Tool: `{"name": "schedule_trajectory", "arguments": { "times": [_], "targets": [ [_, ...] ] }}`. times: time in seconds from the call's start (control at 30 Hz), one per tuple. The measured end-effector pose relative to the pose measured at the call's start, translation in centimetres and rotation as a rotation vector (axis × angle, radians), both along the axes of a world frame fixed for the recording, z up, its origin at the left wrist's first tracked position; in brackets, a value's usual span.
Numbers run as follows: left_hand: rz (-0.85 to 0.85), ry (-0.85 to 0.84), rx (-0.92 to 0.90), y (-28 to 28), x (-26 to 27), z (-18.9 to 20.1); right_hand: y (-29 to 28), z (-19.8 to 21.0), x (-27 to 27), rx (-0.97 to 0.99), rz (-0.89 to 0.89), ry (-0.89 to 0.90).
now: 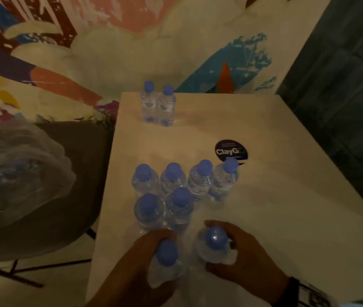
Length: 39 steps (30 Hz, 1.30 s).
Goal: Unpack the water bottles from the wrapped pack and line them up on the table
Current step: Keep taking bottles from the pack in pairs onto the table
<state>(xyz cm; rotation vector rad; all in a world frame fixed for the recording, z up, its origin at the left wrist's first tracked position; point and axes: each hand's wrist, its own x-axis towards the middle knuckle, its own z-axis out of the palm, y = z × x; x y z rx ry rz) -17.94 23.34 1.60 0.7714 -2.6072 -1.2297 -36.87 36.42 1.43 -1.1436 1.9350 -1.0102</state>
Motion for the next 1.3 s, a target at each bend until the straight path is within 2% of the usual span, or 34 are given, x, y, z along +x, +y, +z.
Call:
{"name": "schedule_trajectory", "arguments": {
  "times": [0.07, 0.13, 0.2, 0.37, 0.43, 0.63, 0.7, 0.73, 0.83, 1.0, 1.07, 1.17, 1.3],
  "targets": [
    [-0.036, 0.137, -0.127, 1.4, -2.8, -0.8, 1.5, -0.4, -2.1, -0.033, -0.161, -0.011],
    [-0.056, 0.206, -0.071, 2.5, -5.8, -0.6, 2.3, -0.6, -3.9, -0.073, -0.272, -0.021],
    [-0.039, 0.253, -0.114, 3.0, -8.7, -0.7, 2.3, -0.7, -5.3, -0.104, -0.321, -0.006],
    [0.051, 0.26, -0.087, 3.1, -13.2, -1.5, 0.8, -1.3, -6.9, -0.133, -0.344, 0.021],
    [0.076, 0.26, -0.145, 2.8, -14.1, -2.2, 0.3, -1.6, -7.0, -0.165, -0.321, 0.006],
    [0.097, 0.246, -0.095, 2.7, -14.6, -1.9, -0.4, -2.6, -7.1, -0.154, -0.237, 0.014],
    [0.1, 0.181, -0.048, 2.9, -14.1, -1.5, -0.5, -2.1, -6.8, -0.129, -0.256, 0.056],
    [0.096, 0.169, -0.043, 3.0, -13.8, -1.2, -0.5, -1.8, -6.6, -0.129, -0.278, 0.101],
    [-0.003, 0.286, -0.186, 2.5, -11.8, -0.2, -0.8, 0.1, -5.7, -0.215, -0.308, 0.215],
    [-0.059, 0.397, -0.155, 0.4, -5.2, 1.9, -4.2, 4.3, -3.1, -0.438, -0.153, 0.519],
    [-0.012, 0.376, -0.151, -1.4, -1.4, 1.5, -6.9, 5.7, -0.5, -0.505, -0.043, 0.478],
    [0.08, 0.304, -0.159, -4.7, 4.1, -0.2, -11.1, 6.6, 4.8, -0.51, 0.142, 0.323],
    [0.28, 0.197, -0.123, -9.8, 11.0, -2.9, -16.8, 4.3, 12.7, -0.417, 0.386, 0.268]
  ]
}}
